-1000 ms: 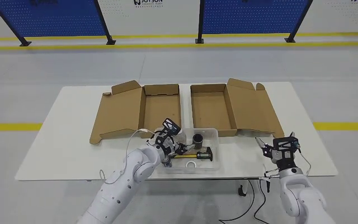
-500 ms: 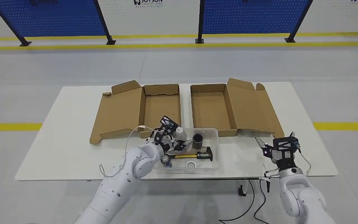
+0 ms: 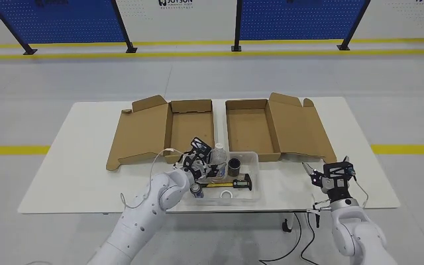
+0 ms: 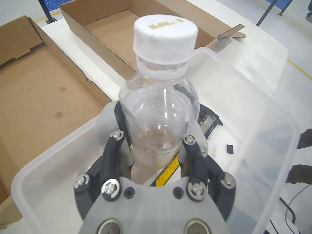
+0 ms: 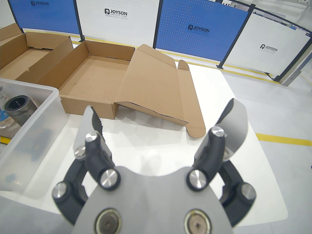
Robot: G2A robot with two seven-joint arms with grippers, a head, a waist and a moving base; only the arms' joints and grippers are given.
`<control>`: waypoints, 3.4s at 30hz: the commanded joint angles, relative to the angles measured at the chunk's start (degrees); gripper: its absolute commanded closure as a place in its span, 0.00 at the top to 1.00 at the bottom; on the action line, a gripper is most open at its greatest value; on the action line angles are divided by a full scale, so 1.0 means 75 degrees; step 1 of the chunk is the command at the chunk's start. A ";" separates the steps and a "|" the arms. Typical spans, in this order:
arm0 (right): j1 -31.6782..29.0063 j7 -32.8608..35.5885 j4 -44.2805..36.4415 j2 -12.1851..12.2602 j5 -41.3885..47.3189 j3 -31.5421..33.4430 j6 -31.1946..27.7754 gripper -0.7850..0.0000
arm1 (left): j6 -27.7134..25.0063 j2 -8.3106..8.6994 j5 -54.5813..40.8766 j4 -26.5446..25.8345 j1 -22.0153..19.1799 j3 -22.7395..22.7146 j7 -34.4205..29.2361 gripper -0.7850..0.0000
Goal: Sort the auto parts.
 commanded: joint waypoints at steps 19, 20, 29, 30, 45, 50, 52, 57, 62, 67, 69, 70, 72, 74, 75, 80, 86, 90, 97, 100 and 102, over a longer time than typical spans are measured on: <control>0.0000 0.0000 0.0000 0.0000 0.0000 0.0000 0.0000 1.00 | -0.0957 0.0304 -0.0507 -0.1734 0.0888 -0.1109 0.0006 0.00; 0.0000 0.0000 0.0000 0.0000 0.0000 0.0000 0.0000 1.00 | -0.1043 0.0342 -0.0530 -0.1944 0.1017 -0.1231 -0.0067 0.00; 0.0000 0.0000 0.0000 0.0000 0.0000 0.0000 0.0000 1.00 | -0.1620 0.0615 -0.0702 -0.3339 0.2196 -0.2125 -0.0531 0.00; 0.0000 0.0000 0.0000 0.0000 0.0000 0.0000 0.0000 1.00 | -0.1645 0.0635 -0.0683 -0.3406 0.2284 -0.2190 -0.0533 0.00; 0.0000 0.0000 0.0000 0.0000 0.0000 0.0000 0.0000 1.00 | -0.1401 0.0740 -0.0535 -0.3596 0.2495 -0.2490 -0.0339 0.00; 0.0000 0.0000 0.0000 0.0000 0.0000 0.0000 0.0000 1.00 | -0.1162 0.0753 -0.0319 -0.3589 0.2340 -0.2547 -0.0205 0.00; 0.0000 0.0000 0.0000 0.0000 0.0000 0.0000 0.0000 1.00 | -0.0964 0.0757 0.0127 -0.3608 0.2245 -0.2518 -0.0115 0.00; 0.0000 0.0000 0.0000 0.0000 0.0000 0.0000 0.0000 1.00 | -0.0515 0.0723 0.0485 -0.3354 0.1930 -0.2356 0.0055 0.00; 0.0000 0.0000 0.0000 0.0000 0.0000 0.0000 0.0000 1.00 | -0.0294 0.0685 0.1027 -0.3093 0.1484 -0.2085 0.0207 0.00; 0.0000 0.0000 0.0000 0.0000 0.0000 0.0000 0.0000 1.00 | 0.0329 0.0600 0.1155 -0.2646 0.0997 -0.1841 0.0223 0.00; 0.0000 0.0000 0.0000 0.0000 0.0000 0.0000 0.0000 1.00 | 0.0778 0.0546 0.1289 -0.2410 0.0800 -0.1693 0.0300 0.00; 0.0000 0.0000 0.0000 0.0000 0.0000 0.0000 0.0000 1.00 | 0.1026 0.0512 0.1322 -0.2270 0.0716 -0.1602 0.0322 0.00; 0.0000 0.0000 0.0000 0.0000 0.0000 0.0000 0.0000 1.00 | 0.1321 0.0447 0.1279 -0.2062 0.0534 -0.1423 0.0383 0.00; 0.0000 0.0000 0.0000 0.0000 0.0000 0.0000 0.0000 1.00 | 0.1615 0.0393 0.1499 -0.1784 0.0361 -0.1233 0.0483 0.00; 0.0000 0.0000 0.0000 0.0000 0.0000 0.0000 0.0000 1.00 | 0.1753 0.0361 0.1535 -0.1619 0.0273 -0.1144 0.0524 0.00; 0.0000 0.0000 0.0000 0.0000 0.0000 0.0000 0.0000 1.00 | 0.2370 0.0203 0.1837 -0.0806 -0.0217 -0.0722 0.0659 0.00; 0.0000 0.0000 0.0000 0.0000 0.0000 0.0000 0.0000 1.00 | 0.2690 0.0021 0.1793 0.0234 -0.0752 -0.0401 0.0841 0.00; 0.0000 0.0000 0.0000 0.0000 0.0000 0.0000 0.0000 1.00 | 0.2819 -0.0096 0.1688 0.0950 -0.1106 -0.0270 0.0969 0.00; 0.0000 0.0000 0.0000 0.0000 0.0000 0.0000 0.0000 1.00 | 0.2932 -0.0269 0.1507 0.1931 -0.1606 -0.0145 0.1163 0.00; 0.0000 0.0000 0.0000 0.0000 0.0000 0.0000 0.0000 1.00 | 0.2898 -0.0335 0.1345 0.2233 -0.1751 -0.0128 0.1229 0.00; 0.0000 0.0000 0.0000 0.0000 0.0000 0.0000 0.0000 1.00 | 0.2868 -0.0367 0.1330 0.2439 -0.1829 -0.0112 0.1315 0.00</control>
